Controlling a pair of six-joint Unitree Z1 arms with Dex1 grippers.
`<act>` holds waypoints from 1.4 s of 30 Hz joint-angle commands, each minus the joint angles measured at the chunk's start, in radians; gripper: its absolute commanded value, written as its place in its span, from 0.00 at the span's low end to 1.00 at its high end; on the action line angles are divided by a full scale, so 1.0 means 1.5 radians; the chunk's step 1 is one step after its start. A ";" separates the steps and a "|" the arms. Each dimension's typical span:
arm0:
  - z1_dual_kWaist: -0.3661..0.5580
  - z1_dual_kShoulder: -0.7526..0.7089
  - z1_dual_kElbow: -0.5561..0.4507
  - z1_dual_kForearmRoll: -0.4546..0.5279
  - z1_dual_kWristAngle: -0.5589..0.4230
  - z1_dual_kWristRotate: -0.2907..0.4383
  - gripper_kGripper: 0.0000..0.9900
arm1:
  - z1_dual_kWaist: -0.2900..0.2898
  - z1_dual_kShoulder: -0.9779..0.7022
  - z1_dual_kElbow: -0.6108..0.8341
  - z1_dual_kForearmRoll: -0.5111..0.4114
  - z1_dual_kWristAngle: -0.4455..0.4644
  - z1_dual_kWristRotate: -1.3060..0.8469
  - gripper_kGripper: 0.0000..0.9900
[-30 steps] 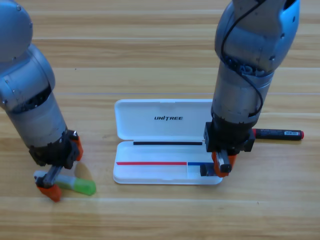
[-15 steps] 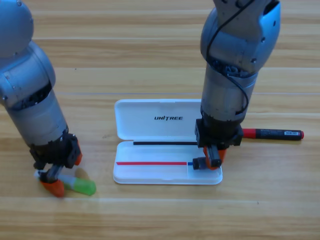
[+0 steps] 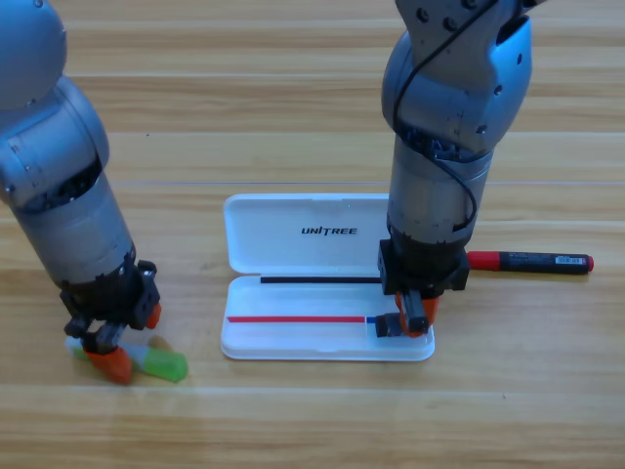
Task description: Clean up eraser and pencils
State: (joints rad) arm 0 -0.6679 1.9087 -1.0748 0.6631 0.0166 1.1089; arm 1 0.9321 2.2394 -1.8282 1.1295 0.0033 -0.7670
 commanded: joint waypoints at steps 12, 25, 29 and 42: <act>-0.009 0.034 -0.006 0.006 -0.011 0.000 0.51 | 0.011 0.052 -0.010 -0.001 -0.012 -0.009 0.00; -0.007 0.035 -0.014 0.012 -0.015 0.000 0.07 | 0.006 0.059 -0.011 -0.011 -0.013 -0.015 0.00; -0.007 0.037 -0.014 0.012 -0.014 0.000 0.02 | 0.004 0.063 -0.012 -0.012 -0.013 -0.016 0.00; -0.005 0.043 -0.035 0.034 -0.009 -0.001 0.00 | 0.002 0.063 -0.018 -0.012 -0.013 -0.017 0.69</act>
State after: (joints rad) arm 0 -0.6679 1.9234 -1.1054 0.6917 0.0066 1.1090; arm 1 0.9321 2.2832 -1.8533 1.1262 -0.0029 -0.7903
